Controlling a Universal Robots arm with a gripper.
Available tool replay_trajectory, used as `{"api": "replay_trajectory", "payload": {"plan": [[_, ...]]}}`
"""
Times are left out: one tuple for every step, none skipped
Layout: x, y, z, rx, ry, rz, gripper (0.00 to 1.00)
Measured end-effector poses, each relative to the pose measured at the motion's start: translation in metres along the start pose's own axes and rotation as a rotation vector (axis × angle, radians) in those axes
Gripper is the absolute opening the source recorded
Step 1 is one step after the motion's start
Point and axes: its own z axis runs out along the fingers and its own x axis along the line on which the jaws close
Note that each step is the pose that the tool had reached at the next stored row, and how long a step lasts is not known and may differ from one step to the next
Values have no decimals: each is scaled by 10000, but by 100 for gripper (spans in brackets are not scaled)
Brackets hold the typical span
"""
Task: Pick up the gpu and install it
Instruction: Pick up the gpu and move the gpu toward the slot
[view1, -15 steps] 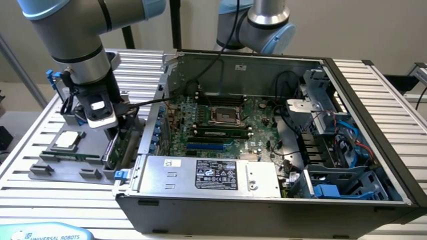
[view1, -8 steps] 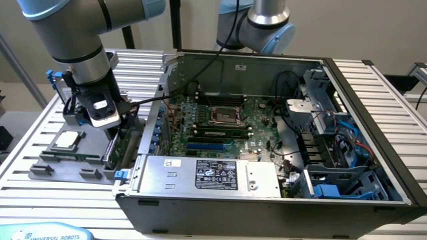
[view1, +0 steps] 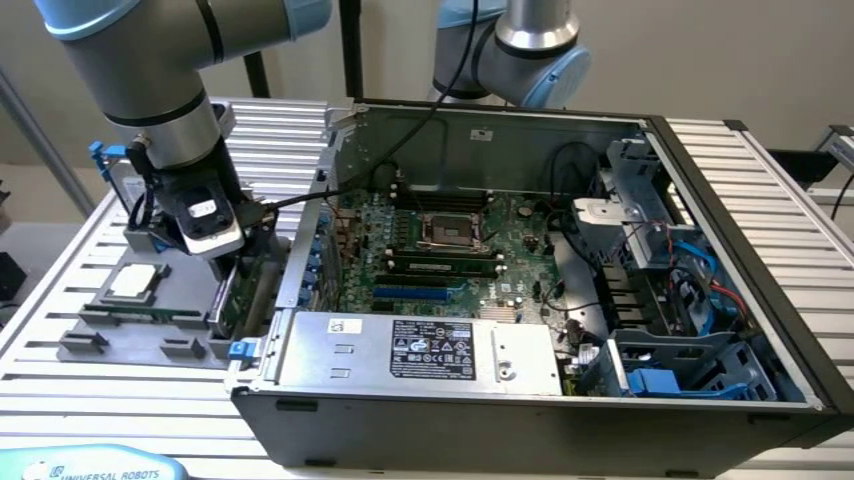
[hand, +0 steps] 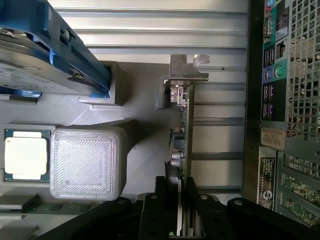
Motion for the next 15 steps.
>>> {"api": "replay_trajectory", "payload": {"plan": [[0, 0, 0, 0, 0, -3, 27], [0, 0, 0, 0, 0, -3, 27], [0, 0, 0, -1, 0, -3, 27], [0, 0, 1, 0, -1, -3, 27], [0, 0, 0, 0, 0, -4, 27], [0, 0, 0, -1, -1, -3, 27], [0, 0, 0, -1, -1, -3, 27], [0, 0, -1, -1, -2, -3, 27], [0, 0, -13, 0, -1, -3, 27], [-1, 0, -36, -1, 0, -3, 27], [-2, 1, -67, -1, 1, -3, 27], [-4, 2, -107, -1, 2, -3, 27], [-5, 3, -151, -2, 2, -4, 27], [-6, 5, -197, 0, 6, -3, 27], [-8, 6, -241, -1, 5, -2, 27]]}}
